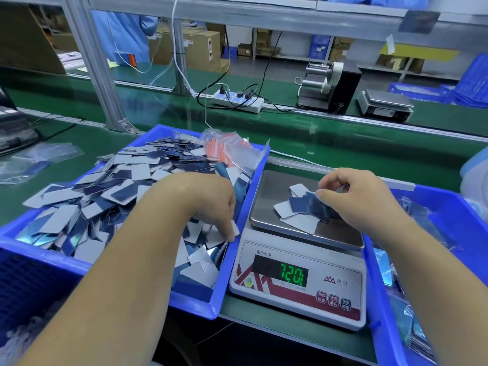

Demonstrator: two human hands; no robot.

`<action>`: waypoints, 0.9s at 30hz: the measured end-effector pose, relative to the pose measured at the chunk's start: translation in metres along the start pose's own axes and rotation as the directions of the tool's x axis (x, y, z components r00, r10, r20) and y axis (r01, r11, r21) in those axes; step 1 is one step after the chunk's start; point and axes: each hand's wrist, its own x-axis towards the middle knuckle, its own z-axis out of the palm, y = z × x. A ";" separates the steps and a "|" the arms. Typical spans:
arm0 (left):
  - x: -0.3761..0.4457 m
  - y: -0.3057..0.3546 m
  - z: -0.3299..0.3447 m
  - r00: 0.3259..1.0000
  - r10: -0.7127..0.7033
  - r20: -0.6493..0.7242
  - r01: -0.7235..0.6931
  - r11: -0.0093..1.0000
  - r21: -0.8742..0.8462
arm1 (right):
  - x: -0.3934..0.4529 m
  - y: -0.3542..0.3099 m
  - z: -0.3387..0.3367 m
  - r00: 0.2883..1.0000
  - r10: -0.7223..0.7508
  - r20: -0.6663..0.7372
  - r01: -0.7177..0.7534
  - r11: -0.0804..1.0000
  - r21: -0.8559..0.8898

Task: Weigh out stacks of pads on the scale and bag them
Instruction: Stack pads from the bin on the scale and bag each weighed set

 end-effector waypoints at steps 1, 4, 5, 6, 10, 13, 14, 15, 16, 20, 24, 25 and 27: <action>0.001 0.000 0.001 1.000 0.017 0.000 -0.017 1.000 -0.007 | 0.000 0.000 0.000 1.000 -0.003 0.000 0.003 1.000 -0.002; -0.001 -0.002 -0.002 0.996 0.081 -0.037 -0.083 0.993 -0.079 | 0.000 0.000 -0.001 1.000 -0.005 -0.001 0.005 1.000 0.006; -0.001 -0.004 -0.004 0.991 0.106 -0.076 -0.114 0.987 -0.113 | 0.000 0.000 -0.001 1.000 -0.005 -0.004 0.005 1.000 0.017; -0.003 -0.006 -0.008 0.983 0.130 -0.128 -0.148 0.977 -0.151 | 0.000 -0.001 -0.002 1.000 -0.007 -0.007 0.007 1.000 0.028; 0.001 0.008 -0.021 0.883 0.155 -0.443 -0.358 0.833 -0.422 | 0.002 -0.001 -0.003 0.998 -0.009 -0.058 0.013 0.998 0.066; 0.019 0.050 -0.015 0.766 0.144 -0.626 -0.490 0.761 -0.425 | 0.004 0.001 -0.005 0.995 0.019 -0.098 -0.012 0.997 0.076; 0.026 0.064 -0.009 0.739 0.179 -0.649 -0.512 0.776 -0.368 | 0.005 0.003 -0.006 0.994 0.025 -0.103 -0.018 0.998 0.068; 0.031 0.076 -0.003 0.721 0.226 -0.655 -0.523 0.797 -0.301 | 0.006 0.004 -0.006 0.994 0.031 -0.106 -0.024 0.998 0.059; 0.036 0.084 0.001 0.711 0.284 -0.643 -0.526 0.822 -0.219 | 0.007 0.006 -0.006 0.993 0.036 -0.110 -0.031 0.998 0.053; 0.046 0.086 0.012 0.731 0.462 -0.503 -0.555 0.831 -0.044 | 0.009 0.010 -0.008 0.992 0.054 -0.117 -0.048 0.997 0.058; 0.042 0.078 0.013 0.710 0.466 -0.528 -0.610 0.782 -0.130 | 0.009 0.009 -0.007 0.994 0.053 -0.097 -0.048 0.997 0.057; 0.041 0.077 0.011 0.700 0.446 -0.558 -0.614 0.774 -0.151 | 0.009 0.009 -0.007 0.995 0.055 -0.088 -0.050 0.997 0.057; 0.041 0.077 0.004 0.697 0.383 -0.606 -0.604 0.770 -0.208 | 0.009 0.010 -0.007 0.996 0.061 -0.069 -0.056 0.996 0.063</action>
